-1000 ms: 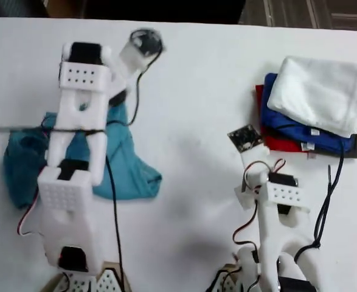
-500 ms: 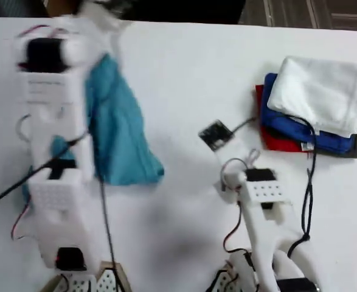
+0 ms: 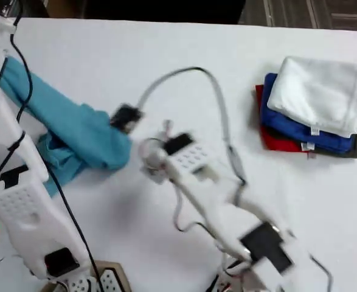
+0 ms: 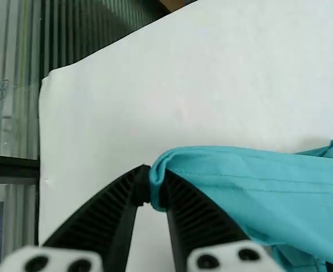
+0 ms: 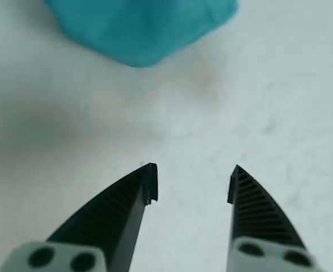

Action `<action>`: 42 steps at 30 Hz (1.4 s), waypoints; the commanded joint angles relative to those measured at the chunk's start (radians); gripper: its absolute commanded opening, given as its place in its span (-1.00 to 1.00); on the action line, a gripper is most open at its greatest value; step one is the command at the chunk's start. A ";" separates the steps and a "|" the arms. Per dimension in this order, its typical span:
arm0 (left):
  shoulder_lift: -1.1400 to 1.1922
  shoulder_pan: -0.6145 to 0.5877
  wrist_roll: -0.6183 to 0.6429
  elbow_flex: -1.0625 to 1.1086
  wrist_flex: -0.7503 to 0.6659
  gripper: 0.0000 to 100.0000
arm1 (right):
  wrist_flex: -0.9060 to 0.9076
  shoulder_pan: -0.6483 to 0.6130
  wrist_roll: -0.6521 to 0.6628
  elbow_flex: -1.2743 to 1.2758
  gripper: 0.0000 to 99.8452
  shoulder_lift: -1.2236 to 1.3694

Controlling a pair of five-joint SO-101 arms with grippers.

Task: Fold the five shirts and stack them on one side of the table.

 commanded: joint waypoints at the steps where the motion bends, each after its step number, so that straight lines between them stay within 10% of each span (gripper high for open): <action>1: -0.011 -0.009 -0.020 -0.039 -0.034 -0.95 | 0.085 -0.084 -0.002 -0.252 -0.58 0.111; 16: -0.012 -0.046 -0.044 -0.045 -0.038 -0.95 | 0.124 -0.213 -0.011 -0.740 -0.58 0.545; 21: -0.020 -0.044 -0.043 -0.048 -0.021 -0.95 | 0.151 -0.110 -0.008 -0.936 -0.96 0.680; 42: -0.242 0.307 0.057 -0.102 0.055 -0.95 | 0.437 0.294 0.204 -1.889 -0.96 0.737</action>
